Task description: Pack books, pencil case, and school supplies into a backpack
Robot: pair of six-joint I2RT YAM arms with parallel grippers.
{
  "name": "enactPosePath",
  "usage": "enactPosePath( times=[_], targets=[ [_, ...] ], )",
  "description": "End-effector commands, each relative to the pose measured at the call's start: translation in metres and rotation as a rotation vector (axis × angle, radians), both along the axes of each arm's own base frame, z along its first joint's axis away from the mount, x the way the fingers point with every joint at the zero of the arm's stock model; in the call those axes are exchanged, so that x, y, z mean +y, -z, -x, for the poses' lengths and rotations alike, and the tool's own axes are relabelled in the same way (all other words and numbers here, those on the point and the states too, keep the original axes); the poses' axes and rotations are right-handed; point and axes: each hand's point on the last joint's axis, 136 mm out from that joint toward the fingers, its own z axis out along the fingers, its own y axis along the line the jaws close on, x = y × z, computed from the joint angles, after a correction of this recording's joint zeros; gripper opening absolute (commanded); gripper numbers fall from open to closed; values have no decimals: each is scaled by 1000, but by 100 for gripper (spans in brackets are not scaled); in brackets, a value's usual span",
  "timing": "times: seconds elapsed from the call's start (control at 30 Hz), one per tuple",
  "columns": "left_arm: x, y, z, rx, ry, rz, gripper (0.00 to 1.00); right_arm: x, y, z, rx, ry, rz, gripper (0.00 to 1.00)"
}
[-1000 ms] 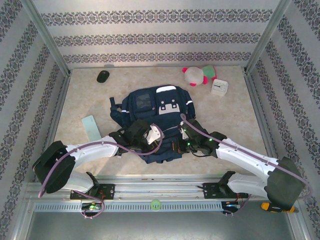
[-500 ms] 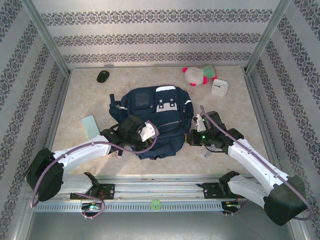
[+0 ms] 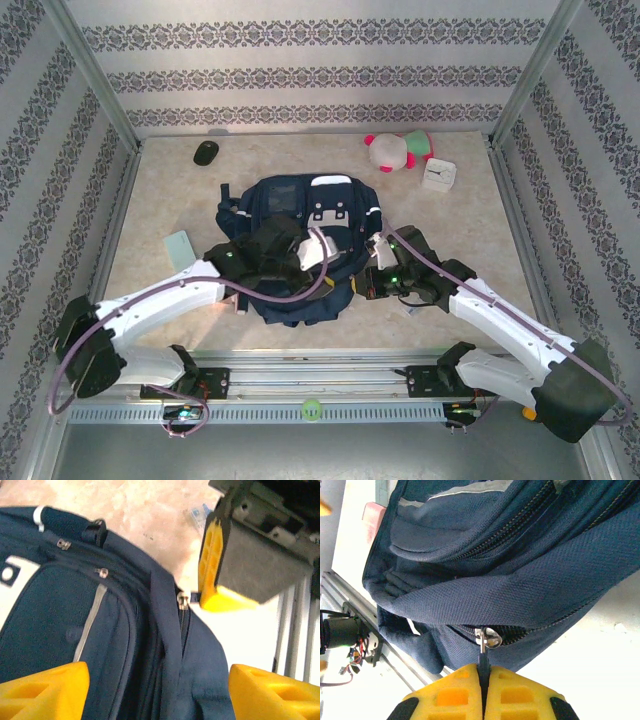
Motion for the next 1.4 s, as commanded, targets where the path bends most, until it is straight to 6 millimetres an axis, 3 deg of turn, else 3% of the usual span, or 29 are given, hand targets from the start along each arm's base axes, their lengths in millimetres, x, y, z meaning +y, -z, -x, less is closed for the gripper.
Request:
enactPosePath(
  times=[0.0, 0.1, 0.2, 0.27, 0.37, 0.43, 0.47, 0.63, 0.83, 1.0, 1.07, 1.27, 1.37],
  targets=[
    [-28, 18, -5, 20, 52, -17, 74, 11, -16, -1, -51, -41, -60, 0],
    [-42, 34, -6, 26, 89, -34, 70, 13, -19, -1, -56, -47, -66, 0],
    [-35, 51, -19, 0, 34, -101, 48, 12, -18, 0, -55, -45, -61, 0],
    [-33, 54, -17, -2, 42, -110, 34, 9, -16, -2, -52, -30, -49, 0],
    [-32, 50, -5, 4, 95, -79, 21, 0, -9, -8, -35, 16, -31, 0],
    [-23, 46, 10, -8, 140, -60, 4, -20, 0, -25, 4, 105, -25, 0],
    [-18, 47, 14, -12, 148, -69, 2, -26, 2, -32, 2, 128, -22, 0],
    [1, 43, 29, -15, 171, -75, 0, -50, 11, -74, -11, 247, -21, 0],
    [5, 30, 38, -27, 217, -28, 0, -77, 31, -130, -31, 374, -10, 0],
    [-1, 24, 47, -26, 275, 17, 0, -76, 38, -167, -42, 367, -33, 0],
    [-1, 24, 44, -30, 265, 16, 0, -74, 39, -173, -41, 354, -34, 0],
    [3, 38, 11, -104, 131, -60, 0, -75, 25, -173, -71, 354, -31, 2],
    [-8, 39, -6, -145, 130, -46, 0, -81, 14, -165, -90, 366, -17, 25]
  ],
)
